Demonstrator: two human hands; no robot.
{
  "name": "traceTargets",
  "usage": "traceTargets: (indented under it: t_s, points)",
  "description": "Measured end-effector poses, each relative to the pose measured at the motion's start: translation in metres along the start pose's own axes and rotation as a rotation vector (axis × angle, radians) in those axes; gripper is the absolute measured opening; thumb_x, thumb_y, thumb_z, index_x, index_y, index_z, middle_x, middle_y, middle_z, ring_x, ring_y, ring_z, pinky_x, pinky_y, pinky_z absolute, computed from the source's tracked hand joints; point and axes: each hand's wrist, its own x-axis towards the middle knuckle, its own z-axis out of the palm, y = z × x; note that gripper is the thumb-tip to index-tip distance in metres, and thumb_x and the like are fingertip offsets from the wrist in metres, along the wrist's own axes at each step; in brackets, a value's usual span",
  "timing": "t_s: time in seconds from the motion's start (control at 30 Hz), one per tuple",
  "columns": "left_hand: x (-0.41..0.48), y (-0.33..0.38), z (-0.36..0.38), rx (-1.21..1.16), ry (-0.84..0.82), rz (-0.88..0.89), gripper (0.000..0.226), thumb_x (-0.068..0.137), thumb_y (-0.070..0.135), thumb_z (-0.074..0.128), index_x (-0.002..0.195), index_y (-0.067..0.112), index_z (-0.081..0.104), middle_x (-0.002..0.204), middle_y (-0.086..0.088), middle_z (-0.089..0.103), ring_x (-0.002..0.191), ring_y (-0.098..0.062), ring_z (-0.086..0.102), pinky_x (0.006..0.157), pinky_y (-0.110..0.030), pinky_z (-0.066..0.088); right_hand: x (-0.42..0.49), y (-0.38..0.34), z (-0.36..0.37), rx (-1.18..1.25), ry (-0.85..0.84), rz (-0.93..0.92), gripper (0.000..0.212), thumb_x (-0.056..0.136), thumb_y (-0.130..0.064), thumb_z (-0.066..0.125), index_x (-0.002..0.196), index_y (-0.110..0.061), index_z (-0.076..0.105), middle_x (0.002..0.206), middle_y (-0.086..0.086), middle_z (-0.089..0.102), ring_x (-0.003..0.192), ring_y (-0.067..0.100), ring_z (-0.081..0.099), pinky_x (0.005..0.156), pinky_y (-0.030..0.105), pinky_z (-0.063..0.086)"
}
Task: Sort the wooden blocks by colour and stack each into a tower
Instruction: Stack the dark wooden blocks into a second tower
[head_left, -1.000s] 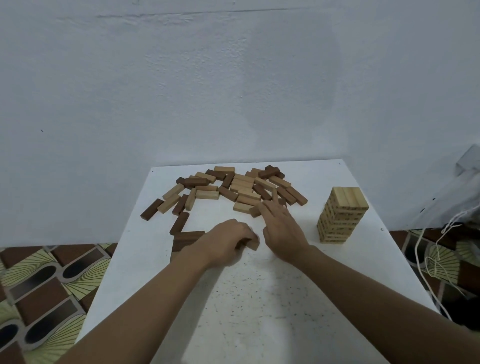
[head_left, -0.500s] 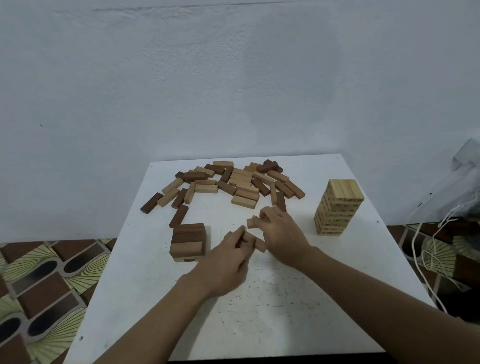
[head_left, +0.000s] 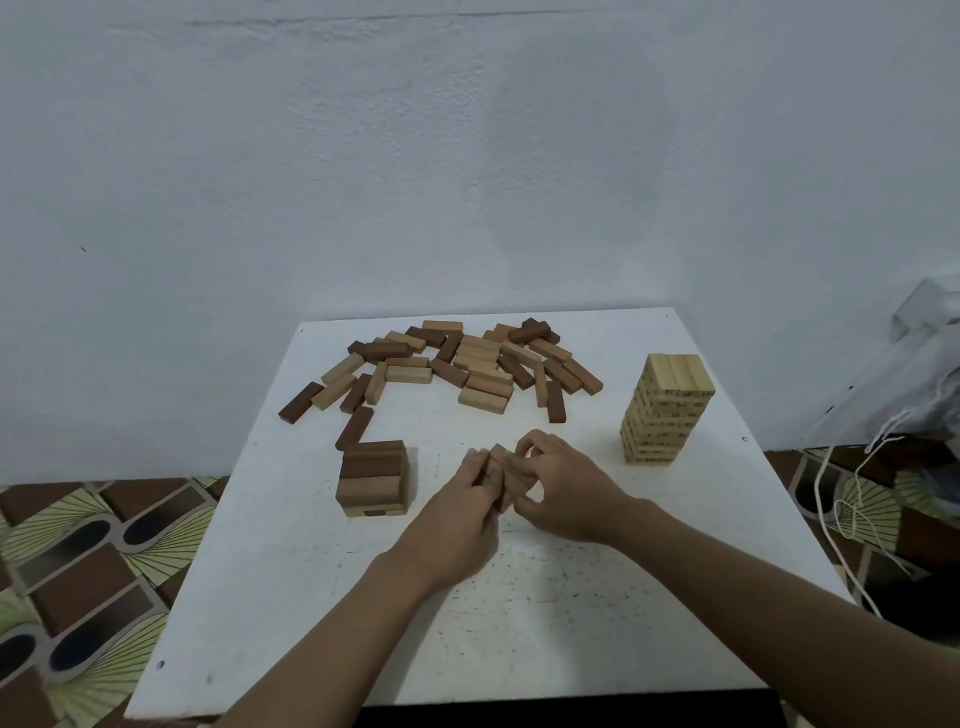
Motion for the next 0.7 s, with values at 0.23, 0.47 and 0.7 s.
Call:
traceTargets:
  t_s: [0.23, 0.47, 0.7]
  points:
    - [-0.003, -0.002, -0.005, -0.054, 0.078, -0.078, 0.035, 0.101, 0.002, 0.05, 0.134, 0.006, 0.063, 0.129, -0.002, 0.06, 0.115, -0.018, 0.056, 0.101, -0.028, 0.045, -0.002, 0.01, 0.008, 0.023, -0.041, -0.008, 0.03, 0.09, -0.012, 0.063, 0.119, -0.009, 0.067, 0.129, -0.003, 0.048, 0.104, 0.009, 0.042, 0.086, 0.024, 0.047]
    - [-0.001, 0.003, -0.018, 0.06, 0.069, -0.105, 0.011, 0.087, 0.012, 0.071, 0.088, 0.017, 0.08, 0.088, -0.002, 0.069, 0.078, -0.017, 0.059, 0.071, -0.036, 0.051, -0.002, 0.009, 0.009, 0.133, -0.017, 0.017, 0.046, 0.083, 0.002, 0.056, 0.127, -0.009, 0.067, 0.125, -0.001, 0.058, 0.109, 0.015, 0.047, 0.093, 0.03, 0.046]
    - [-0.009, 0.007, -0.017, -0.074, 0.067, -0.142, 0.02, 0.088, 0.017, 0.074, 0.107, 0.017, 0.074, 0.136, 0.003, 0.06, 0.131, -0.016, 0.053, 0.104, -0.028, 0.043, -0.01, 0.013, 0.013, 0.157, 0.002, -0.012, 0.065, 0.079, -0.048, 0.078, 0.136, -0.021, 0.061, 0.128, -0.012, 0.062, 0.113, 0.005, 0.043, 0.091, 0.016, 0.034]
